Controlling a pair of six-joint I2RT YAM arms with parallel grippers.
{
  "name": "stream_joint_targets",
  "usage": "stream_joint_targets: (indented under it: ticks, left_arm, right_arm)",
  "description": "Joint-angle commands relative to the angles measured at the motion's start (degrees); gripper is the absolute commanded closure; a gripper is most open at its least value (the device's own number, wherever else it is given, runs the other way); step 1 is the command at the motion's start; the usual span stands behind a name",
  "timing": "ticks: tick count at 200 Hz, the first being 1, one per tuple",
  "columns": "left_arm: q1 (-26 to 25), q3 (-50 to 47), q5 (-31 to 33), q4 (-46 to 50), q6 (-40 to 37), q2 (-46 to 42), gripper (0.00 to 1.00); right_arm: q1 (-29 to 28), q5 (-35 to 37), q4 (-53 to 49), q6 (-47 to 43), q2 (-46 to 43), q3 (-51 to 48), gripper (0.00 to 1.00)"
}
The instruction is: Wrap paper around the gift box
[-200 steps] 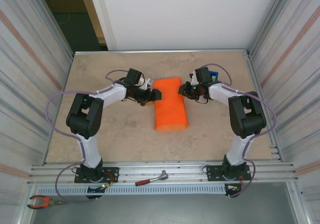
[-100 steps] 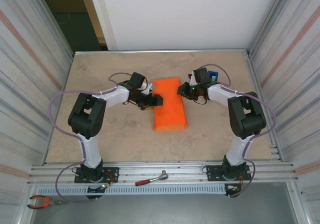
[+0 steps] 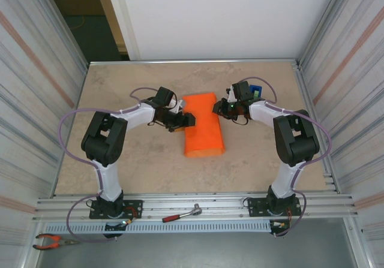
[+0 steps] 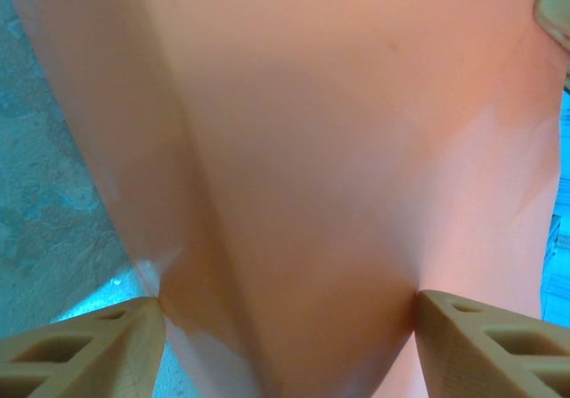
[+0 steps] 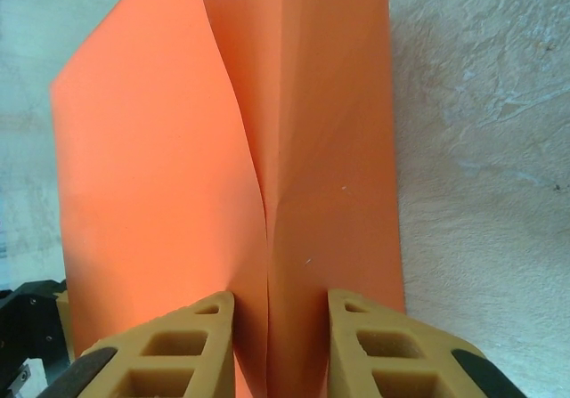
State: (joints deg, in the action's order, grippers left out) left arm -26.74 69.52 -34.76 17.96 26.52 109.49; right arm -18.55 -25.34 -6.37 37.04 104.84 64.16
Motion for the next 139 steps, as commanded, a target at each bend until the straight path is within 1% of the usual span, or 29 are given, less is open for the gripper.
stream_joint_targets:
  ticks: [1, 30, 40, 48, 70, 83, 97, 111, 139]
  left_arm:
    - [-0.42, -1.09, 8.45, 7.62, -3.14, 2.13, 0.28]
    - [-0.43, -1.40, 9.98, 8.84, -3.65, 2.74, 0.29]
    - [-0.42, -1.55, 10.15, 9.07, -3.78, 2.83, 0.29]
    - [-0.42, -1.61, 10.26, 9.14, -3.70, 2.96, 0.29]
    - [-0.43, -1.75, 10.42, 9.37, -3.83, 2.84, 0.29]
    - [-0.42, -1.82, 10.64, 9.41, -3.93, 2.88, 0.29]
    - [-0.42, -2.02, 10.64, 9.42, -3.99, 2.83, 0.29]
    - [-0.42, -2.06, 10.64, 9.33, -3.97, 2.96, 0.29]
    - [-0.42, -2.10, 10.62, 9.38, -4.28, 3.10, 0.29]
  right_arm:
    - [-1.46, 0.57, -7.36, 0.93, 0.89, -0.70, 0.73]
    - [-0.73, -0.43, -8.93, 0.84, 0.01, 1.82, 0.68]
    - [-0.27, -1.01, -9.38, 0.84, -0.27, 2.80, 0.65]
    - [0.21, -1.53, -9.83, 0.89, -0.60, 3.49, 0.61]
    - [2.30, -2.67, -10.72, 0.93, -2.33, 5.30, 0.47]
    - [4.22, -3.21, -11.24, 0.89, -4.03, 5.87, 0.41]
    - [6.82, -3.74, -11.49, 0.84, -6.63, 5.80, 0.38]
    - [9.69, -3.82, -11.92, 0.37, -8.82, 5.26, 0.38]
    - [18.03, -4.19, -10.69, -0.17, -11.66, 2.11, 0.37]
